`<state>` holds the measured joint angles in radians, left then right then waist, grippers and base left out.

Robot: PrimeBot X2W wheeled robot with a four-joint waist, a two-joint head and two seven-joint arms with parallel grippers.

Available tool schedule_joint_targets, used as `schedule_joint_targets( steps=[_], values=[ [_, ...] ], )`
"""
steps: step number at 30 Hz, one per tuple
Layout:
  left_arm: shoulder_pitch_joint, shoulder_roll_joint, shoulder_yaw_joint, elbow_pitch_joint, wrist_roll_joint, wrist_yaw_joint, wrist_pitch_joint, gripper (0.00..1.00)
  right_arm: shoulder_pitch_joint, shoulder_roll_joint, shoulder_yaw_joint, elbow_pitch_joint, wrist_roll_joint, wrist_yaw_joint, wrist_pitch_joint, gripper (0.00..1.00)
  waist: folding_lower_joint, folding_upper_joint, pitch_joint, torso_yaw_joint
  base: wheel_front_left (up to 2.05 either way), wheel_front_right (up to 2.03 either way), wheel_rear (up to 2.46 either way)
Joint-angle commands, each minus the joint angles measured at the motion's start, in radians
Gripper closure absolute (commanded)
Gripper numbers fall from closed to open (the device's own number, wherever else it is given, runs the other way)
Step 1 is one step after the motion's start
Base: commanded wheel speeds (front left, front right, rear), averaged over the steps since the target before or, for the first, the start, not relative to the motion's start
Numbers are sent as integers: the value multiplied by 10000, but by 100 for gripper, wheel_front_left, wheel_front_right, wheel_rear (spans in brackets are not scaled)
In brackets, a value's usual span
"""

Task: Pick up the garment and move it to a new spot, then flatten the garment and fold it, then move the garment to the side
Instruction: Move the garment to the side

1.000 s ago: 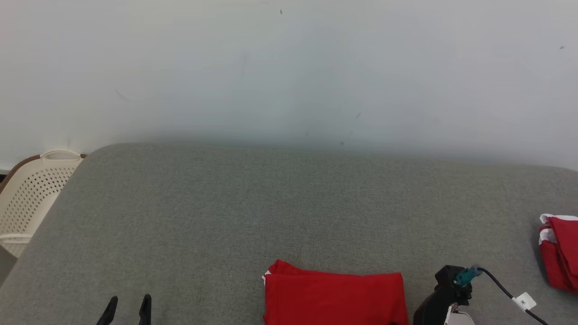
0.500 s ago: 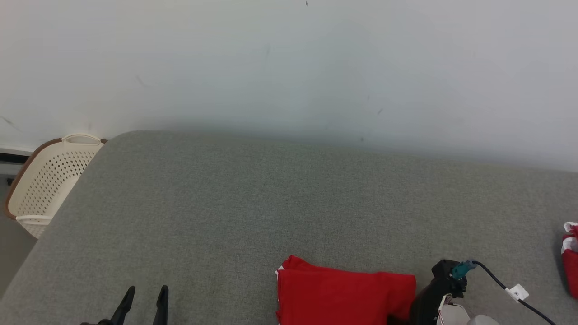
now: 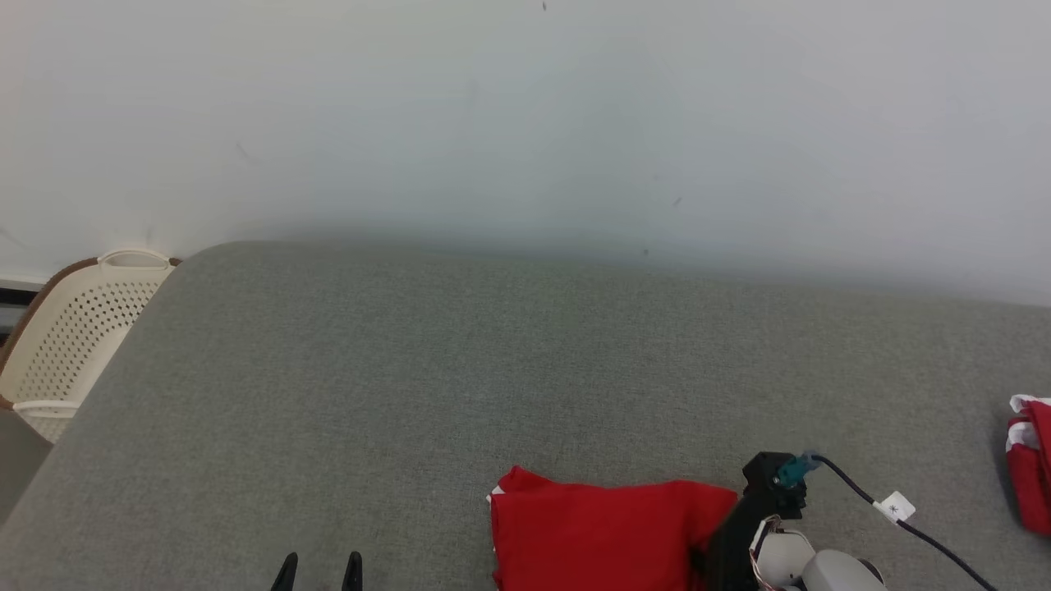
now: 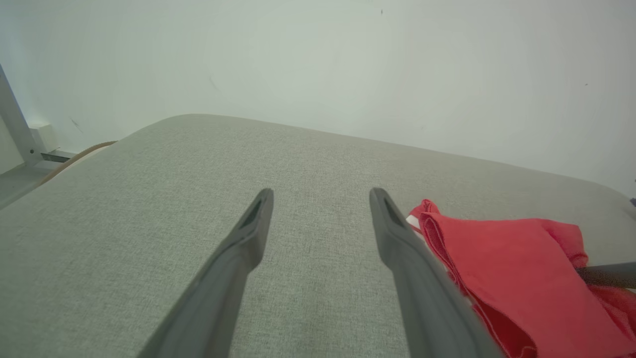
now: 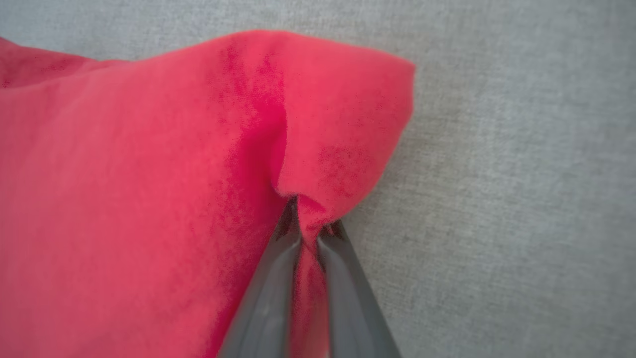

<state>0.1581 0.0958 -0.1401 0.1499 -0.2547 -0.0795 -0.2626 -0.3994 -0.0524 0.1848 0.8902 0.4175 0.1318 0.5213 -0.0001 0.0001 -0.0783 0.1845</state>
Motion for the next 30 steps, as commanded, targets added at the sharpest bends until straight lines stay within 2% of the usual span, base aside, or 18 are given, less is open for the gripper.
schedule_joint_targets(
  steps=[1,8,11,22,26,30],
  values=[
    [75,-69,96,-47,60,-67,-29,0,-225,33,-133,89,-388,-22,-114,100,1,-1,-79,-288,0,0,0],
    [-195,-103,621,198,-30,-435,-29,0,-950,16,-1475,-341,-2431,-24,12,100,1,-1,-136,-1096,0,0,0],
    [-530,98,823,576,-201,-524,-29,0,-1209,-59,-2134,-728,-3217,-24,212,100,1,-1,-34,-1391,0,0,0],
    [-1621,847,-454,870,-1112,-501,-29,0,-2541,-1076,-3443,-1298,-4798,-24,926,100,1,-1,607,-1850,0,0,0],
    [-2055,1034,-765,1054,-1344,-502,-29,0,-3067,-1431,-3558,-1225,-5202,-24,1235,100,1,-1,865,-1825,0,0,0],
    [-2484,1500,-1031,1438,-1781,-499,-29,0,-3446,-2194,-3275,-1415,-5379,-24,1508,100,1,-1,1018,-1728,0,0,0]
  ],
)
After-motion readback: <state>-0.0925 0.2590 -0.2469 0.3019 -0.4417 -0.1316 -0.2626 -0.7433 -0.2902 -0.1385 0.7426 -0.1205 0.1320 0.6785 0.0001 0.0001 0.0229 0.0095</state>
